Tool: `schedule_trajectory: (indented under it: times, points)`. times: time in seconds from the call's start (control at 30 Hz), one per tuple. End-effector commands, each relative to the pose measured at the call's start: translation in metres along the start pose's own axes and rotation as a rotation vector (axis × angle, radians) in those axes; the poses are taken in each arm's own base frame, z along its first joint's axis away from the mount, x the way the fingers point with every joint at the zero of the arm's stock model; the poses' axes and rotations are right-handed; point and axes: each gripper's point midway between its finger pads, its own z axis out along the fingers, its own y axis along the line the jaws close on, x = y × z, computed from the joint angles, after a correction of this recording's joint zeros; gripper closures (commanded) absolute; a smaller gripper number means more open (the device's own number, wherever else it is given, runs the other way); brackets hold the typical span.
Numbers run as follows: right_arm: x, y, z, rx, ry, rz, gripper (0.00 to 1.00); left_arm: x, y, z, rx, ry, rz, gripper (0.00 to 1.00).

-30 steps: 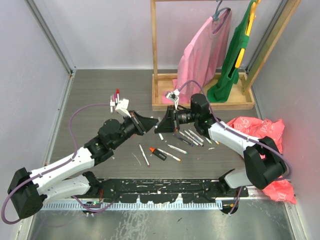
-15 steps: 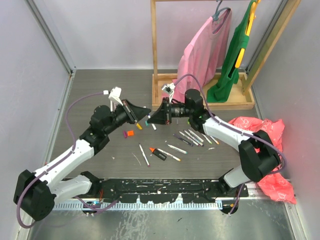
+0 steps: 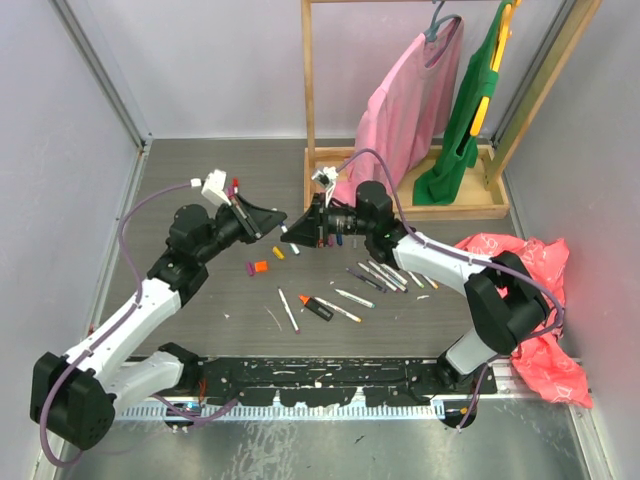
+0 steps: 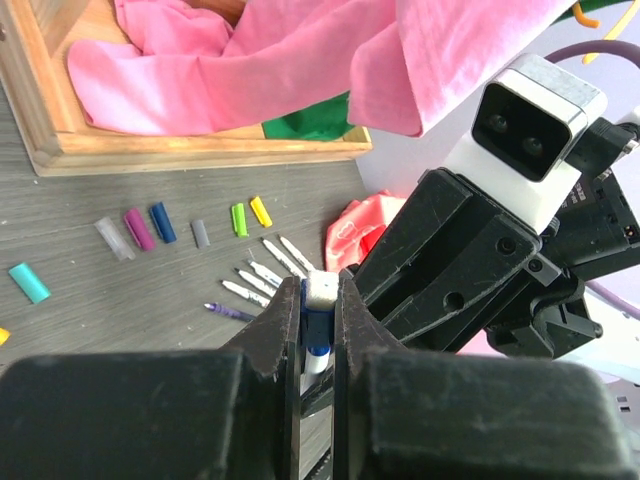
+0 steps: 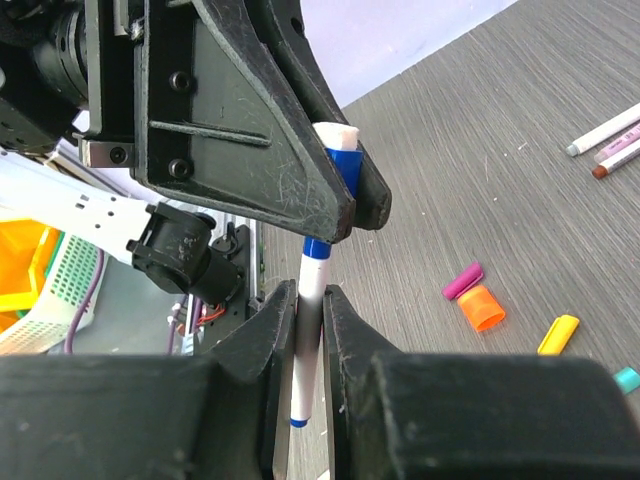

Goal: Open the pen caps
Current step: Open the pen cap from the pen.

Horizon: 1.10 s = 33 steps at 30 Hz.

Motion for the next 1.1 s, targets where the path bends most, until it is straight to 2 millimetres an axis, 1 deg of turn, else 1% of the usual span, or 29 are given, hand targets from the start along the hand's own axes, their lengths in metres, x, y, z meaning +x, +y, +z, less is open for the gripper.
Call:
schedule_trajectory:
  times: [0.0,0.13,0.2,0.27,0.37,0.47,0.67,0.77,0.83,1.0,1.07]
  points:
    - [0.096,0.037,-0.012,-0.184,0.311,0.260,0.99,-0.171,-0.054,-0.052,0.071,-0.716,0.084,1.00]
    - [0.102,0.033,-0.009,-0.172,0.326,0.293,0.99,-0.171,-0.059,-0.059,0.063,-0.722,0.210,1.00]
    - [0.104,0.035,-0.008,-0.176,0.333,0.296,0.99,-0.169,-0.056,-0.063,0.050,-0.728,0.251,1.00]
    - [0.107,0.038,-0.006,-0.183,0.347,0.286,0.99,-0.170,-0.052,-0.068,0.021,-0.749,0.272,1.00]
    - [0.112,0.046,-0.003,-0.200,0.372,0.267,0.99,-0.181,-0.043,-0.075,-0.038,-0.799,0.274,1.00]
    - [0.115,0.051,-0.001,-0.216,0.385,0.257,0.99,-0.197,-0.031,-0.083,-0.113,-0.853,0.234,1.00]
    - [0.115,0.052,-0.001,-0.216,0.387,0.259,0.99,-0.224,-0.028,-0.090,-0.077,-0.907,0.157,1.00]
    - [0.115,0.052,-0.001,-0.218,0.388,0.261,0.99,-0.236,-0.035,-0.094,-0.026,-0.921,0.160,1.00]
    - [0.116,0.052,0.000,-0.216,0.389,0.265,0.99,-0.240,-0.049,-0.095,0.035,-0.915,0.192,1.00]
    - [0.117,0.051,0.001,-0.213,0.391,0.272,0.99,-0.244,-0.081,-0.092,0.141,-0.871,0.268,1.00]
    - [0.117,0.050,0.001,-0.210,0.391,0.274,0.99,-0.246,-0.084,-0.092,0.141,-0.869,0.277,1.00]
